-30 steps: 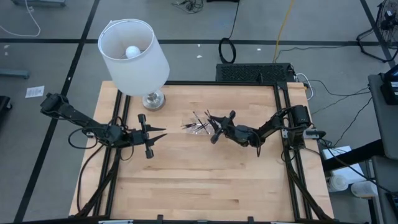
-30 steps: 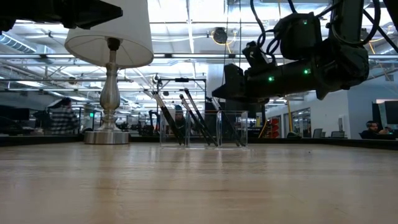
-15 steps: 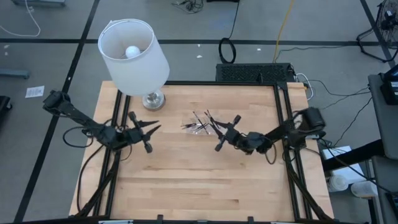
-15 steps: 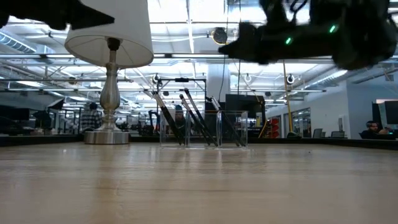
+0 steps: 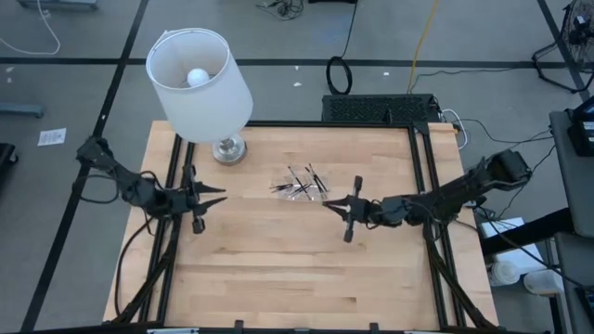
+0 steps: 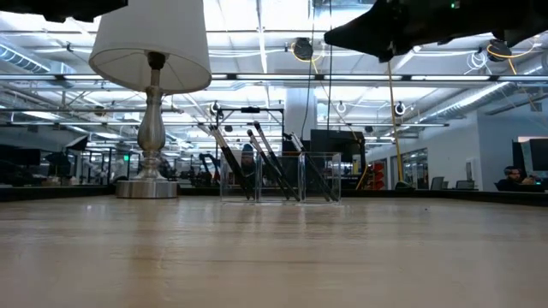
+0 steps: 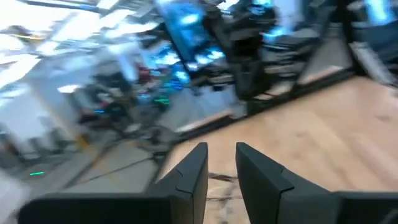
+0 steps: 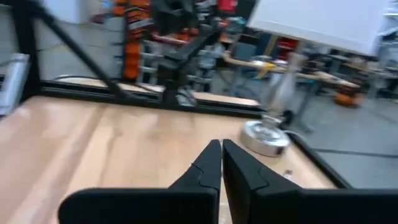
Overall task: Put items in baskets/containers
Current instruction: Return to Home Position
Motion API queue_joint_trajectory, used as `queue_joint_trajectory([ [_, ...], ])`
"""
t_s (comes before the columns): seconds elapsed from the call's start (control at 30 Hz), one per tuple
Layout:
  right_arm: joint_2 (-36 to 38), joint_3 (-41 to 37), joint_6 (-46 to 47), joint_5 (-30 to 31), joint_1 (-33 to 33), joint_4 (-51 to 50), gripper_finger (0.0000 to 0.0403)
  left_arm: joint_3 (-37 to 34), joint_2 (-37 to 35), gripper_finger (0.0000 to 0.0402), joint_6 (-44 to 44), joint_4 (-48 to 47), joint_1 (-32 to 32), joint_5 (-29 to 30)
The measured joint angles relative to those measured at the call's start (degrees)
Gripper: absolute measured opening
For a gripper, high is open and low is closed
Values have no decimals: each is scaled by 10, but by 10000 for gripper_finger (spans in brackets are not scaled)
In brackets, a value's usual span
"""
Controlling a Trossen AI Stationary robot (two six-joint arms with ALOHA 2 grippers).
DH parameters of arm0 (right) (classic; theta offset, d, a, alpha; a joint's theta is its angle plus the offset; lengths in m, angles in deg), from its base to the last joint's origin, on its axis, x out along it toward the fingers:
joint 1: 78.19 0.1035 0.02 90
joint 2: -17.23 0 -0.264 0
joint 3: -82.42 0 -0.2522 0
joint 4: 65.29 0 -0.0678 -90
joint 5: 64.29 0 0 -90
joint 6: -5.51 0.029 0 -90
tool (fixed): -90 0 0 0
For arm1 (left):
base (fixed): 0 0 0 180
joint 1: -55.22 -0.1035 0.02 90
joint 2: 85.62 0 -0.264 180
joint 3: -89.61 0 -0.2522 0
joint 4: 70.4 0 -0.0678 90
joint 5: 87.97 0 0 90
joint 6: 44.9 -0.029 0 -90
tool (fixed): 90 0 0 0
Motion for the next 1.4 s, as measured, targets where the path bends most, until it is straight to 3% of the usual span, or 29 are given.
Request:
queue_joint_trajectory([
  [0.1,0,0,-4,-90,-33,8,2,41,7,66,57,-106,-62,-106],
  [0.2,0,0,12,-157,-71,9,1,60,26,19,93,-114,-130,-154],
  [0.27,4,0,22,-179,-91,5,1,60,28,8,95,-114,-167,-180],
  [0.5,112,-70,35,-184,-115,-5,1,57,-12,5,103,-114,-243,-201],
  [0.67,217,-153,72,-184,-121,26,0,41,-65,4,102,-113,-267,-265],
  [0.83,286,-217,103,-183,-121,43,0,38,-90,5,113,-100,-288,-269],
  [1.07,356,-239,63,-197,-121,38,0,37,-84,6,118,-99,-320,-275],
  [1.4,518,-271,22,-230,-112,-7,0,5,-81,3,134,-81,-369,-298],
])
